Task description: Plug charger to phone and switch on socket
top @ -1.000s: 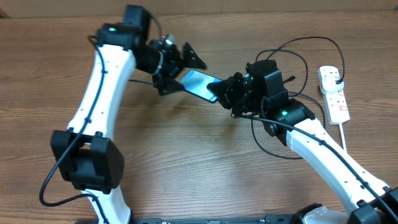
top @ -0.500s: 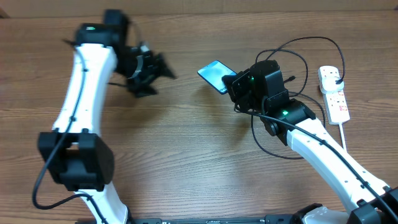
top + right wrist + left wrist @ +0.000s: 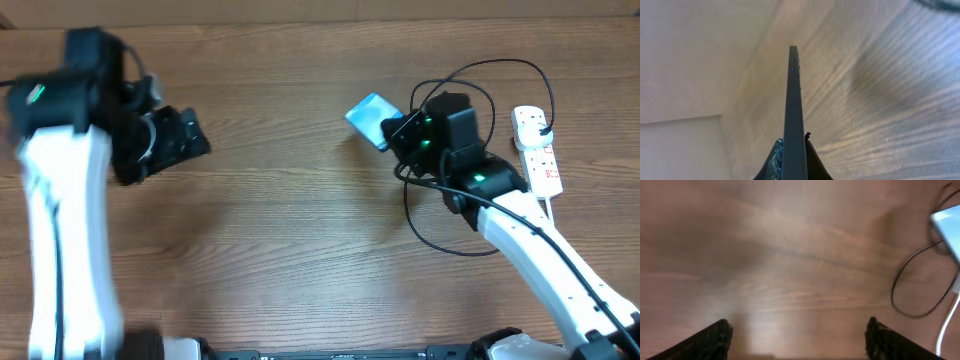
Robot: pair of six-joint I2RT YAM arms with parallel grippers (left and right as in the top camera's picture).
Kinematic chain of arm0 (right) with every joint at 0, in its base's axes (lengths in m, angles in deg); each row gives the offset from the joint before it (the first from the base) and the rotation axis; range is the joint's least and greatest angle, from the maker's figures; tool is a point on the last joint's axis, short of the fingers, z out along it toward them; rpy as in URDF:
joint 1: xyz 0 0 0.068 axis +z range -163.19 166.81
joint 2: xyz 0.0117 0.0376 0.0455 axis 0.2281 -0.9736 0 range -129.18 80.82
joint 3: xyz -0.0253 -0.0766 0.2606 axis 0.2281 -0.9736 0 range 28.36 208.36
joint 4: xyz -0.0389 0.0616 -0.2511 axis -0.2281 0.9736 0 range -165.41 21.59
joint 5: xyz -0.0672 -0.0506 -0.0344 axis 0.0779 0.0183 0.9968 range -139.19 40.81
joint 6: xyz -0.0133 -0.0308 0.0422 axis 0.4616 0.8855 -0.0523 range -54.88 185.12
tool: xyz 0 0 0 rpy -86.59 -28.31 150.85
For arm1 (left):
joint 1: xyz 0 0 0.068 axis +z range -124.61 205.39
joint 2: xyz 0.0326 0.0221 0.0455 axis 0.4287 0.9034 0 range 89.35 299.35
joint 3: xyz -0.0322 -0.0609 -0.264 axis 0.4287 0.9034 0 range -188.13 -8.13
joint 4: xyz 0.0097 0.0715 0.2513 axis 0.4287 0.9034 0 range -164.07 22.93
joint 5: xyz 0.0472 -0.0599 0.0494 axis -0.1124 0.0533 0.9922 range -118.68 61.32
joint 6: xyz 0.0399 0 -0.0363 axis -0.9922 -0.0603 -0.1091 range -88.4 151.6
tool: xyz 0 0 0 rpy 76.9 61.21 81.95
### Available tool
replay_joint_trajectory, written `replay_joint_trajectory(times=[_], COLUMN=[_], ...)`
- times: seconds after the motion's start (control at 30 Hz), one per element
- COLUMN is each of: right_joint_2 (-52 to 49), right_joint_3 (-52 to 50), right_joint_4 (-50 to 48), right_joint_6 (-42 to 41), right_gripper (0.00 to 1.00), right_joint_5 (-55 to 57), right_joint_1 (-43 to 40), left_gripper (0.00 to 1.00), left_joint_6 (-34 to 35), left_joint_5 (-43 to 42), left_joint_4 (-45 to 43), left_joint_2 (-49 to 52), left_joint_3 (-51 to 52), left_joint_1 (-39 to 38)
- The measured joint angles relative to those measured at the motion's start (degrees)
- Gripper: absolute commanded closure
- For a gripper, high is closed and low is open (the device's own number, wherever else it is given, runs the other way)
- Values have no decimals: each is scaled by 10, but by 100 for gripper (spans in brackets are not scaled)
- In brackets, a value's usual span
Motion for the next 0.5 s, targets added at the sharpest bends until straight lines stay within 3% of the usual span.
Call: replay_joint_trajectory(times=[0.2,0.3,0.5], right_joint_2=[13,13,13], right_joint_3=[0,-1,-1], right_joint_4=[0,3,16], right_joint_6=[4,5,-19], right_gripper=[96,96,96], right_joint_5=[-13,-19,-50], right_joint_1=[-31,-35,-35], left_gripper=[0,0,4], left_joint_6=[55,147,385], left_joint_5=[16,12,-68], left_joint_4=[-144,-267,-529], left_joint_2=[-224,-297,-277], left_joint_3=[111,262,541], left_joint_1=[0,0,0])
